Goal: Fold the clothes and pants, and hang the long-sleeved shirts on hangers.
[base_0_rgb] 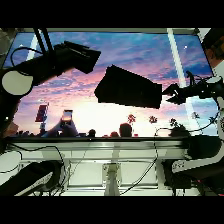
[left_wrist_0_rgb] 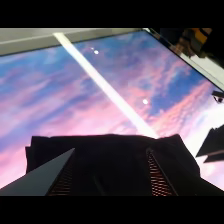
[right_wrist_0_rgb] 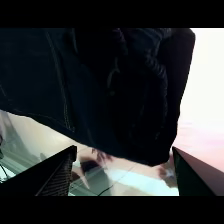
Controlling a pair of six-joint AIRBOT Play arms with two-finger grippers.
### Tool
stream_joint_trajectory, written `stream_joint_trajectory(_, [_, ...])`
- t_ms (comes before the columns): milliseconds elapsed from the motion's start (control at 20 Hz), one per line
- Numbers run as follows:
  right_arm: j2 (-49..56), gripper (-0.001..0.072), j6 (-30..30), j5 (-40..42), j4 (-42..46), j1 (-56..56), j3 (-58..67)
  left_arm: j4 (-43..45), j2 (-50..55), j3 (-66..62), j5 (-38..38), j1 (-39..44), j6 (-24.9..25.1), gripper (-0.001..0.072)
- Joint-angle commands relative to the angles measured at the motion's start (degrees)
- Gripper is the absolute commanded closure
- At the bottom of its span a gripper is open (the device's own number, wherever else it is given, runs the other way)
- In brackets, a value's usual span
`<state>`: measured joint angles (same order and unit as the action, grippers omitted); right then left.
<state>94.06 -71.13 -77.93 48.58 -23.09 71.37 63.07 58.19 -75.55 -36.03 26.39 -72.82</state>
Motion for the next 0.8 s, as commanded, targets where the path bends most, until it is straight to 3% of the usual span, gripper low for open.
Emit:
stream_joint_trajectory(0, [4.0, 0.0015, -0.9, 0.2, 0.8, 1.0, 1.7, -0.1, -0.5, 0.0, -3.1, -0.1, 0.2, 0.0186])
stream_joint_trajectory(600, [9.9, 0.0045, -1.2, 3.3, 1.2, 8.2, 1.8, -0.1, -0.5, 0.0, -3.1, -0.1, 0.2, 0.0187])
stream_joint_trajectory(650, [9.9, 0.0115, -1.2, 4.1, 1.3, 8.9, 1.9, -0.1, -0.5, 0.0, -3.1, -0.1, 0.2, 0.0187])
stream_joint_trajectory(750, [9.9, 0.0423, -1.2, 5.5, 1.1, 9.6, 1.9, -0.1, -0.5, 0.0, -3.1, -0.1, 0.2, 0.0187])
